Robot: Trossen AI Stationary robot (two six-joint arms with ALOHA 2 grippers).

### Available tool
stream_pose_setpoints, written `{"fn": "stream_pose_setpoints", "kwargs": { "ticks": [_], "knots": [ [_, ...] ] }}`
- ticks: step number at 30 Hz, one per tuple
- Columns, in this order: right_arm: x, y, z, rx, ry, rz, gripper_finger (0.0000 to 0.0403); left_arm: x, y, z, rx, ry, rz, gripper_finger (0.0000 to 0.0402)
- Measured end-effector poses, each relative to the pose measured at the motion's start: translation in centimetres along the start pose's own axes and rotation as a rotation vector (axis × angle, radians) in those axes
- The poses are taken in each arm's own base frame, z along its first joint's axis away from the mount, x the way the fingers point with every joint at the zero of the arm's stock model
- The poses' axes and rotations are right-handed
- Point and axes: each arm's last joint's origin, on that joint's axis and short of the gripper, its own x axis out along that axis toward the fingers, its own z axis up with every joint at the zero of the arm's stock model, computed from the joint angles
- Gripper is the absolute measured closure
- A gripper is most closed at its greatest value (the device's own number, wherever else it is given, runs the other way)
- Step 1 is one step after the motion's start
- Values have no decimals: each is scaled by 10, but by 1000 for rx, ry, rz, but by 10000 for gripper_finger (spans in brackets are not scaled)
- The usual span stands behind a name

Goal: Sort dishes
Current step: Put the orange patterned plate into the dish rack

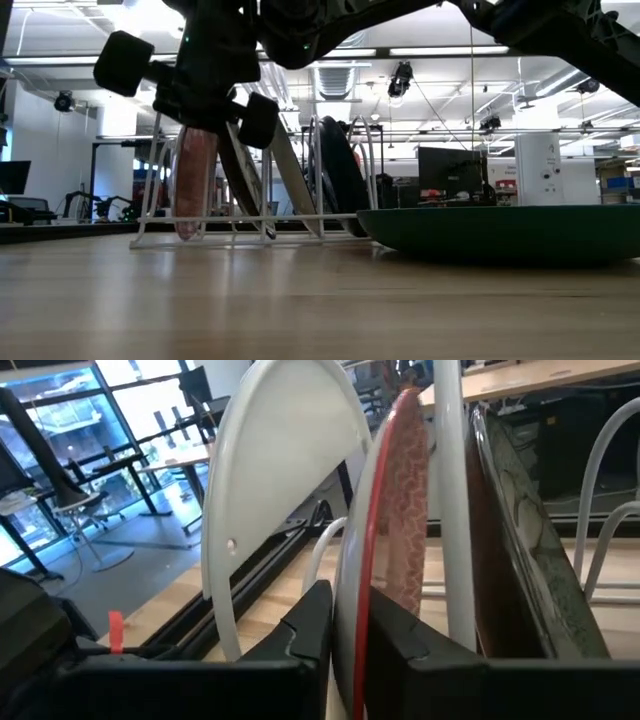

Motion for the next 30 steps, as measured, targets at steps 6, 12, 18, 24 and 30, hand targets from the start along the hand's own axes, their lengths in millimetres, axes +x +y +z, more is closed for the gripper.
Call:
{"fn": "stream_pose_setpoints", "kwargs": {
  "ticks": [6, 12, 18, 24, 30],
  "knots": [
    [-1, 1, 0, -8, 1, 3, 362, 0, 0, 0, 1, 2, 1, 75],
    [-7, 3, -1, -9, 1, 10, 332, 0, 0, -1, 2, 3, -1, 75],
    [-13, 5, -2, -8, 1, 15, 301, 0, 0, -1, 4, 5, -5, 75],
    [-17, 7, -3, -1, 2, 22, 270, 0, 0, -1, 4, 5, -5, 75],
    [-23, 9, -4, 6, 6, 34, 244, 0, -1, -1, -2, 8, -12, 75]
  ]
}}
